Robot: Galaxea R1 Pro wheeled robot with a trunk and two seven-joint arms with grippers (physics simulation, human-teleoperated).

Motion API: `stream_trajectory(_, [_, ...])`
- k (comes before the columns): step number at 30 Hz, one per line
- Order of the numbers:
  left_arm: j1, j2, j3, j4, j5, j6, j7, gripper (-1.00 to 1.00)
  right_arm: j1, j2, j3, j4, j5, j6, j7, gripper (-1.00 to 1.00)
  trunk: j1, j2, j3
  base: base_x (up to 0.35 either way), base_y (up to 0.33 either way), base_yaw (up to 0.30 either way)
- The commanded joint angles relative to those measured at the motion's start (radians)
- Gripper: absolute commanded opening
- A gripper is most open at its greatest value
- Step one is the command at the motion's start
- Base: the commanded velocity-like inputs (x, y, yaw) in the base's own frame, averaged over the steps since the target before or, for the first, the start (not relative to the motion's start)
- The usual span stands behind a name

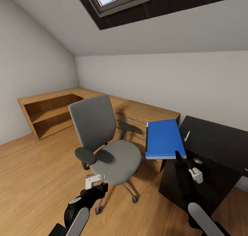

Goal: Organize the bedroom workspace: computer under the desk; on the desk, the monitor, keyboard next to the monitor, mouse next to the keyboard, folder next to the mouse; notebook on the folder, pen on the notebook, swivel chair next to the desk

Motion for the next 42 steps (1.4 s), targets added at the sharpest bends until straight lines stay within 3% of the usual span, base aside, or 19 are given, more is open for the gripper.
stream_trajectory(1, [-0.001,0.0,-0.001,-0.001,0.009,0.001,0.01,1.0,-0.001,-0.001,0.003,-0.001,0.0,-0.006,-0.007,-1.0,-0.004,0.007,0.002,0.0,0.0,0.0])
stream_trajectory(17, [-0.001,-0.001,-0.003,-0.001,0.011,0.001,0.01,1.0,-0.001,-0.001,-0.005,0.002,-0.005,-0.005,-0.021,-1.0,-0.065,0.119,0.042,0.0,0.0,-0.171])
stream_trajectory(31, [-0.001,-0.003,-0.014,0.011,0.011,0.001,0.011,1.0,-0.001,0.001,-0.062,0.032,-0.005,-0.005,-0.06,-1.0,-0.119,0.217,0.074,0.0,0.0,-0.219])
stream_trajectory(39, [-0.001,-0.003,-0.016,0.011,0.012,0.001,0.011,1.0,-0.002,0.002,-0.184,0.097,-0.006,0.006,-0.066,-1.0,-0.15,0.273,0.092,0.0,0.0,-0.219])
stream_trajectory(42, [-0.001,-0.003,-0.016,0.011,0.012,0.001,0.011,1.0,-0.006,-0.001,-0.262,0.101,-0.007,0.027,-0.124,-1.0,-0.161,0.294,0.099,0.0,0.0,-0.219])
